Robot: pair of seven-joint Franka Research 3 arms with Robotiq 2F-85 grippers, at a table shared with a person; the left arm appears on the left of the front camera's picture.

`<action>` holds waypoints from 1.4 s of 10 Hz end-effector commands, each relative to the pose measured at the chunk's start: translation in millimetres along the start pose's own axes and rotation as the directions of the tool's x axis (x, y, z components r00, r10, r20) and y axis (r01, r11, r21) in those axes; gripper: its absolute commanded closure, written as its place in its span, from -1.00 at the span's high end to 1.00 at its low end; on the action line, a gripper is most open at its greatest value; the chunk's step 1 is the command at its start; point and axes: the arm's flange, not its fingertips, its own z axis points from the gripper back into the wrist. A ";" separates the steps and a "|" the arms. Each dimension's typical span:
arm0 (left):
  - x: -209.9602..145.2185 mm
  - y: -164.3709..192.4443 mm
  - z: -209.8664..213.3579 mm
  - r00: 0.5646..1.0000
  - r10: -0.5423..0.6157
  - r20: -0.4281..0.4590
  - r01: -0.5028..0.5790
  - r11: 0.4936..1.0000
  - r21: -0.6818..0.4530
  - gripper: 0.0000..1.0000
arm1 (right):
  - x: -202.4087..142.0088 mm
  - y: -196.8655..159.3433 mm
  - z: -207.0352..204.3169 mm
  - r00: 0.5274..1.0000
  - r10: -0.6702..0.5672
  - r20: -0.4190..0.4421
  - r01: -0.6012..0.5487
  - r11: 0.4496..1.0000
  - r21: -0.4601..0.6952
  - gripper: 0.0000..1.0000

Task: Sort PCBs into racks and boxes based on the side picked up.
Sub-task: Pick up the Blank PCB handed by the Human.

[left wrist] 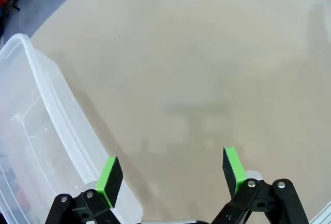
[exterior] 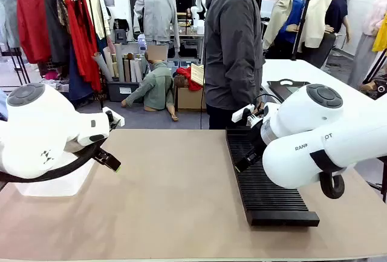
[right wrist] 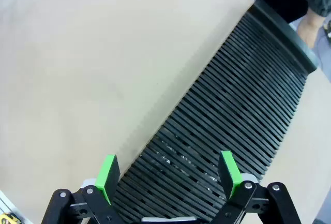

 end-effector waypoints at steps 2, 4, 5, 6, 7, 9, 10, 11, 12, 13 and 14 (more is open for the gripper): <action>0.1 0.0 0.1 1.000 0.000 0.000 0.000 1.000 0.000 1.00 | 0.0 0.0 0.0 1.000 0.000 0.000 0.000 1.000 0.000 1.00; 0.1 0.0 0.1 1.000 0.000 0.000 0.000 1.000 0.000 1.00 | 0.0 0.0 0.0 1.000 0.000 0.000 0.000 1.000 0.000 1.00; 0.1 0.0 0.1 1.000 0.000 0.000 0.000 1.000 0.000 1.00 | 0.0 0.0 0.0 1.000 0.000 0.000 0.000 1.000 0.000 1.00; 0.1 0.0 0.1 1.000 0.000 0.000 0.000 1.000 0.000 1.00 | 0.0 0.0 0.0 1.000 0.000 0.000 0.000 1.000 0.000 1.00; 0.1 0.0 0.1 1.000 0.000 0.000 0.000 1.000 0.000 1.00 | 0.0 0.0 0.0 1.000 0.000 0.000 0.000 1.000 0.000 1.00; 0.1 0.0 0.1 1.000 0.000 0.000 0.000 1.000 0.000 1.00 | 0.0 0.0 0.0 1.000 0.000 0.000 0.000 1.000 0.000 1.00; 0.0 0.0 0.0 1.000 0.000 0.000 0.000 1.000 0.000 1.00 | 0.0 0.1 0.0 1.000 0.000 0.000 0.000 1.000 0.000 1.00; 2.0 1.3 2.4 1.000 0.008 0.000 -0.008 1.000 0.013 1.00 | -0.6 -5.7 8.5 1.000 -0.013 0.004 0.013 1.000 0.004 1.00; 3.2 3.7 4.9 1.000 0.014 -0.005 -0.014 1.000 0.000 1.00 | 0.6 -9.4 15.7 1.000 -0.021 -0.006 0.021 1.000 0.013 1.00; 4.8 7.5 9.2 1.000 0.026 -0.008 -0.026 1.000 -0.003 1.00 | 3.6 -12.9 23.6 0.999 -0.041 -0.014 0.041 0.999 0.011 1.00; 7.8 12.9 18.1 1.000 0.026 -0.006 -0.026 1.000 -0.006 1.00 | 7.9 -18.5 34.7 0.996 -0.088 -0.029 0.089 0.995 0.038 1.00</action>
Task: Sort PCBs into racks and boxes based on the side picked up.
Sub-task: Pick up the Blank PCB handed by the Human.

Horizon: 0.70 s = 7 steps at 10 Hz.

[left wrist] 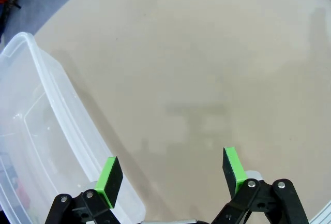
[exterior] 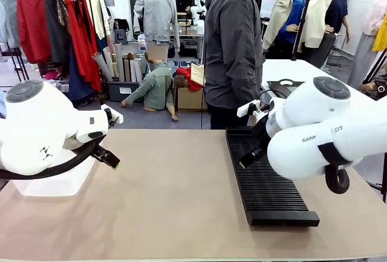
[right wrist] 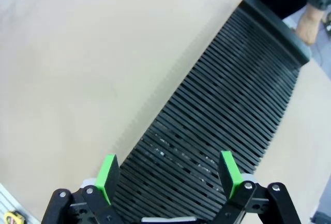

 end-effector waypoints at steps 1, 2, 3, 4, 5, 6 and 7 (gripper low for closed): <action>7.5 13.3 24.2 1.000 0.019 0.017 -0.019 0.999 -0.027 1.00 | 10.0 -11.6 30.6 0.998 -0.063 -0.025 0.064 0.998 0.031 1.00; 11.9 21.0 38.6 0.998 0.048 0.029 -0.046 0.995 -0.089 1.00 | 13.3 -18.3 47.2 0.995 -0.078 -0.063 0.083 0.993 0.079 1.00; 17.6 27.2 52.5 0.997 0.074 0.006 -0.072 0.983 -0.170 1.00 | 16.2 -27.5 59.3 0.990 -0.112 -0.084 0.121 0.987 0.109 1.00; 25.2 33.1 65.2 0.994 0.104 -0.012 -0.105 0.980 -0.172 1.00 | 20.6 -36.6 71.8 0.977 -0.136 -0.164 0.155 0.982 0.108 1.00; 37.1 40.3 78.4 0.986 0.119 -0.118 -0.139 0.975 -0.172 1.00 | 27.7 -44.6 87.7 0.959 -0.177 -0.220 0.199 0.977 0.082 1.00; 45.3 47.0 89.9 0.979 0.139 -0.146 -0.170 0.960 -0.225 1.00 | 32.3 -50.5 101.0 0.952 -0.203 -0.227 0.229 0.969 0.093 1.00; 49.5 56.8 98.7 0.977 0.145 -0.157 -0.187 0.936 -0.300 1.00 | 33.6 -57.6 112.4 0.955 -0.211 -0.209 0.245 0.957 0.154 1.00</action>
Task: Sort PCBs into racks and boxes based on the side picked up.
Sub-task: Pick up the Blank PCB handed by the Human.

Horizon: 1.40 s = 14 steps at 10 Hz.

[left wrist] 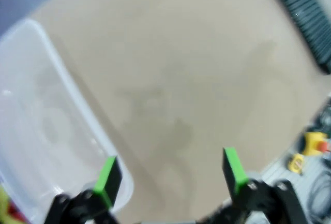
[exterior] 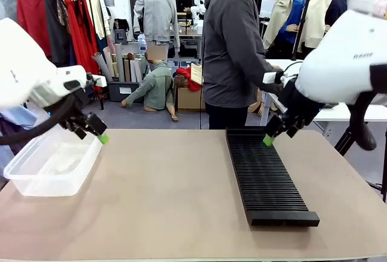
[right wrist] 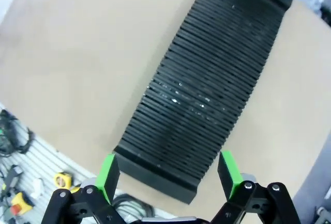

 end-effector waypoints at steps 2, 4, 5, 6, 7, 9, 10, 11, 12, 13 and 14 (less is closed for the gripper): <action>12.0 36.7 27.1 0.999 0.041 -0.014 -0.043 0.960 -0.277 1.00 | 3.9 -32.5 25.9 0.998 -0.062 0.026 0.053 0.967 0.251 1.00; 6.9 58.1 35.3 0.994 0.107 0.029 -0.083 0.896 -0.437 1.00 | 1.6 -65.9 26.3 0.994 -0.099 0.049 0.065 0.886 0.459 1.00; 1.1 72.3 38.0 0.989 0.140 0.055 -0.092 0.852 -0.516 1.00 | -2.6 -84.0 27.0 0.990 -0.123 0.067 0.064 0.823 0.565 1.00; -6.4 87.4 39.6 0.982 0.176 0.074 -0.103 0.816 -0.568 1.00 | -8.6 -104.8 26.0 0.986 -0.144 0.079 0.056 0.748 0.662 1.00; -18.6 106.2 43.4 0.967 0.224 0.121 -0.101 0.775 -0.624 1.00 | -18.3 -129.7 24.5 0.975 -0.197 0.105 0.047 0.641 0.766 1.00; -48.5 142.7 48.0 0.912 0.344 0.222 -0.089 0.696 -0.712 1.00 | -42.6 -165.8 23.6 0.946 -0.286 0.154 0.006 0.487 0.874 1.00; -66.3 158.6 48.8 0.883 0.402 0.243 -0.097 0.662 -0.743 1.00 | -54.1 -179.6 24.3 0.933 -0.317 0.173 -0.019 0.437 0.899 1.00; -86.3 173.7 52.8 0.847 0.456 0.272 -0.098 0.637 -0.765 1.00 | -65.2 -192.9 24.3 0.917 -0.356 0.179 -0.020 0.406 0.913 1.00; -99.6 182.8 57.7 0.821 0.489 0.295 -0.092 0.622 -0.777 1.00 | -72.2 -202.8 22.6 0.908 -0.372 0.191 -0.041 0.376 0.926 1.00; -104.8 187.1 61.2 0.808 0.502 0.309 -0.085 0.617 -0.782 1.00 | -77.1 -210.0 20.9 0.901 -0.384 0.204 -0.069 0.336 0.939 1.00; -105.1 186.4 61.1 0.811 0.495 0.312 -0.077 0.619 -0.782 1.00 | -77.8 -212.2 21.5 0.898 -0.386 0.212 -0.081 0.327 0.941 1.00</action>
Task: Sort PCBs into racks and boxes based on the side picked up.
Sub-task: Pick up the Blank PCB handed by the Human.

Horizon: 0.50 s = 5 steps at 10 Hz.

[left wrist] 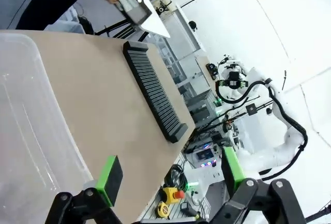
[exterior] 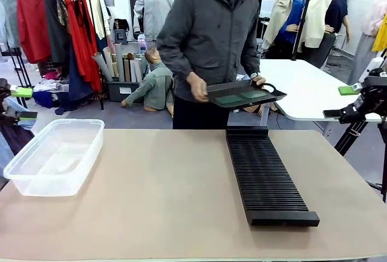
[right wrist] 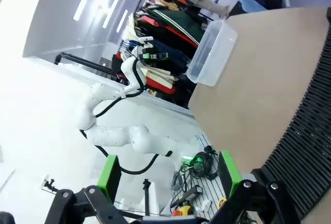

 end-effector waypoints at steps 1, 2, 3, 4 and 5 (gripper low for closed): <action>3.6 -2.6 -13.2 0.999 -0.041 -0.006 0.041 0.999 -0.031 1.00 | 12.9 4.2 -4.2 0.999 0.049 -0.002 -0.048 0.998 0.029 1.00; 5.1 -5.1 -16.0 0.999 -0.054 -0.003 0.053 0.998 -0.046 1.00 | 12.9 7.9 -7.5 0.998 0.061 -0.013 -0.061 0.998 0.027 1.00; 0.3 -1.4 -1.9 1.000 -0.007 -0.002 0.007 1.000 -0.006 1.00 | 2.7 -0.2 -0.5 1.000 0.006 0.001 -0.006 1.000 0.013 1.00; 0.3 -1.4 -1.9 1.000 -0.007 -0.002 0.007 1.000 -0.006 1.00 | 2.7 -0.2 -0.5 1.000 0.006 0.001 -0.006 1.000 0.013 1.00; 0.3 -1.4 -1.9 1.000 -0.007 -0.002 0.007 1.000 -0.006 1.00 | 2.7 -0.2 -0.5 1.000 0.006 0.001 -0.006 1.000 0.013 1.00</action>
